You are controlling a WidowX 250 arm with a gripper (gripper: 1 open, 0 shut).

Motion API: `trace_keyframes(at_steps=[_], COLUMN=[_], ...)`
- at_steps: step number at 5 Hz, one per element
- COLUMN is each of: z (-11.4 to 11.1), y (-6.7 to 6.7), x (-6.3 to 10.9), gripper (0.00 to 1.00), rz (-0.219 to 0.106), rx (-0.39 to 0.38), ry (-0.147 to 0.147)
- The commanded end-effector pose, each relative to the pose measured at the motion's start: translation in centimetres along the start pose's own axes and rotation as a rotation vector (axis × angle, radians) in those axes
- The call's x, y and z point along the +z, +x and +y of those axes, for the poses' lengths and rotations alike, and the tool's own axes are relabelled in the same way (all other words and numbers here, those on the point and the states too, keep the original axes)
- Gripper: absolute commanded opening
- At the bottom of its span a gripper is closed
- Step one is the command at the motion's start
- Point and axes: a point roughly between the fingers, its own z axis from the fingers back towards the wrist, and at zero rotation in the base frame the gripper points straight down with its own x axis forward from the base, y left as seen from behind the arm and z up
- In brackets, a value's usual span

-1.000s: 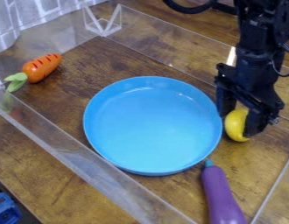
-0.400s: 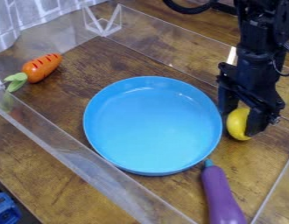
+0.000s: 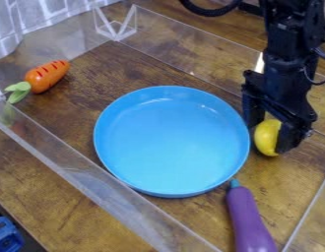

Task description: Move the carrot to the left side

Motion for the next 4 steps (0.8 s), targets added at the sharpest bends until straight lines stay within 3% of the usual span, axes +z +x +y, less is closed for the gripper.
trace_keyframes(at_steps=[1, 4], z=[1.0, 1.2], y=[0.7, 1.0], x=[2.4, 3.5], gripper=[1.0, 1.0], rz=[-0.057, -0.074], rx=[0.017, 0.021], ry=[0.016, 0.023])
